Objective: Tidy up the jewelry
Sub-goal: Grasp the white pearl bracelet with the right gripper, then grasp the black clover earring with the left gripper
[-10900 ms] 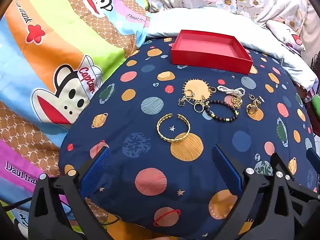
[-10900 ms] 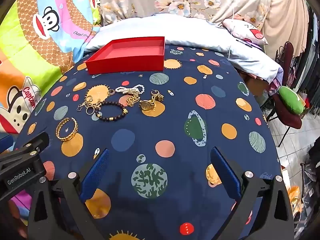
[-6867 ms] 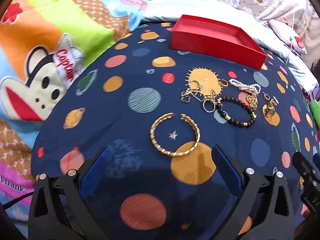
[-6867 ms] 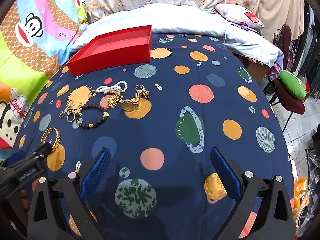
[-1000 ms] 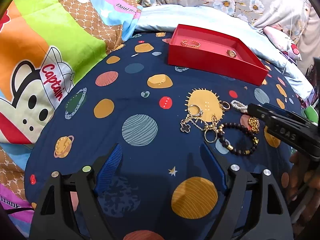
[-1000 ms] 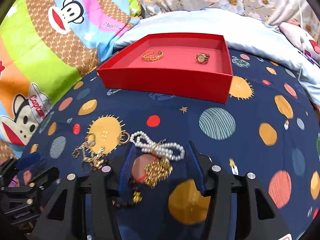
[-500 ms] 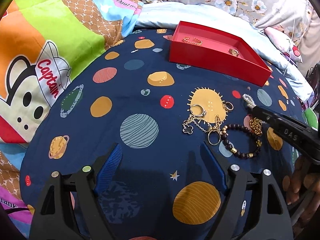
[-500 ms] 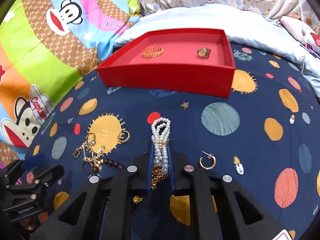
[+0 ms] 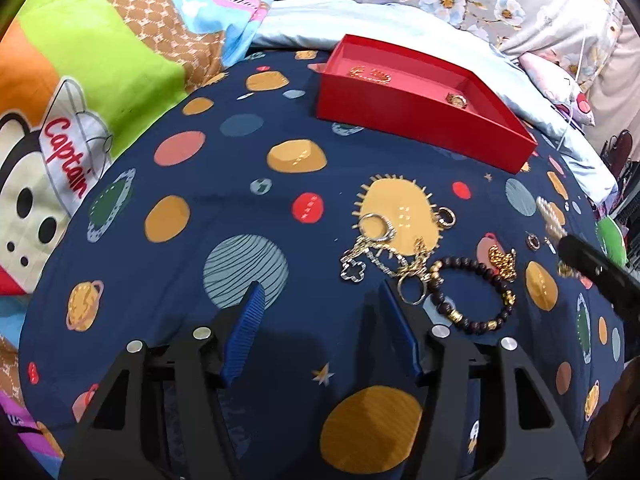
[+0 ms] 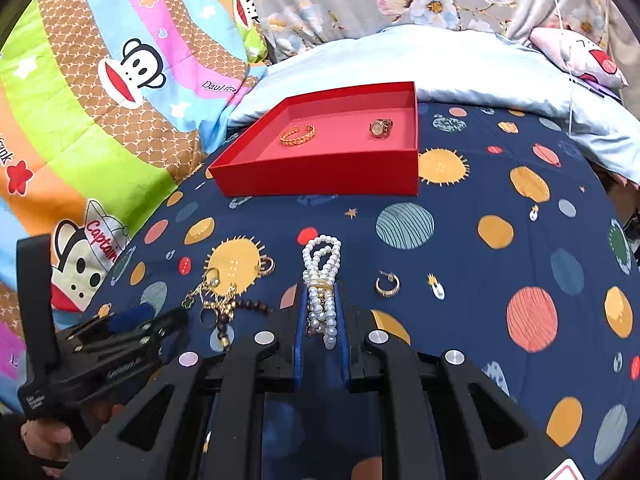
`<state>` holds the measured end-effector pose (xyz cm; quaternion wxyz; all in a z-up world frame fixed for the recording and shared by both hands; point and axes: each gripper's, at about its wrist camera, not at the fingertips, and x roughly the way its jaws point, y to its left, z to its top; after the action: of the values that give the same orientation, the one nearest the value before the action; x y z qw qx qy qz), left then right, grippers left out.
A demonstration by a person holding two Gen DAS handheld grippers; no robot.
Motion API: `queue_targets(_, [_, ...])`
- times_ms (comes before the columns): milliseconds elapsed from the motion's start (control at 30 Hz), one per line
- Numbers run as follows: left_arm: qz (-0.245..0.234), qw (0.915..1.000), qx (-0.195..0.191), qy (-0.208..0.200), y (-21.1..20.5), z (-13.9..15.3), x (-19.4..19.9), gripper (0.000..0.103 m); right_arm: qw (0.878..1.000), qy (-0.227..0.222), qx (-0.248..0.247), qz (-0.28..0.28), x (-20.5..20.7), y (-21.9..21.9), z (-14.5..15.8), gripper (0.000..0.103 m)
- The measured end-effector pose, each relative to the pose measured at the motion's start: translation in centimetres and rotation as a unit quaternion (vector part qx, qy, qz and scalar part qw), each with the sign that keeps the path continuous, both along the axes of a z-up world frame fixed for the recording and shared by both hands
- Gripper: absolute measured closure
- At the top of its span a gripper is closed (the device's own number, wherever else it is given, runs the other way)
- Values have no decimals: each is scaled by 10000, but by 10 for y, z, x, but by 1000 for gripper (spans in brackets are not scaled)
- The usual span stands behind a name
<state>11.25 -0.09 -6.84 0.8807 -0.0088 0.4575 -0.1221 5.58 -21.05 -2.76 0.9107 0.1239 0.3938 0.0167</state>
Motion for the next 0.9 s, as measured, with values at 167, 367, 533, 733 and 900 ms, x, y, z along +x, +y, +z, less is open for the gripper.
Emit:
queue_targets(167, [-124,9998,107,-129,-10,-3,6,59,10000,37,-25,17,-3,3,-3,91])
queue_targets(367, [-191,9995,108,-229,-14,-3,10,80,10000,24,-72,63,-4,8,-3,91])
queue_targets(533, [-375,9985,267,-313,-25,-4,7,91,10000,32,-57,33,-3,6,-4,91])
queue_targets(733, [-397,9987,168,-254,-24,-1,6,91,10000,14,21,-10,-7,4,-2,91])
queue_targets(900, [-351,9990,-45,-262,-15,13,-1,91,9999,-101,80,-59,-12,-2,8,91])
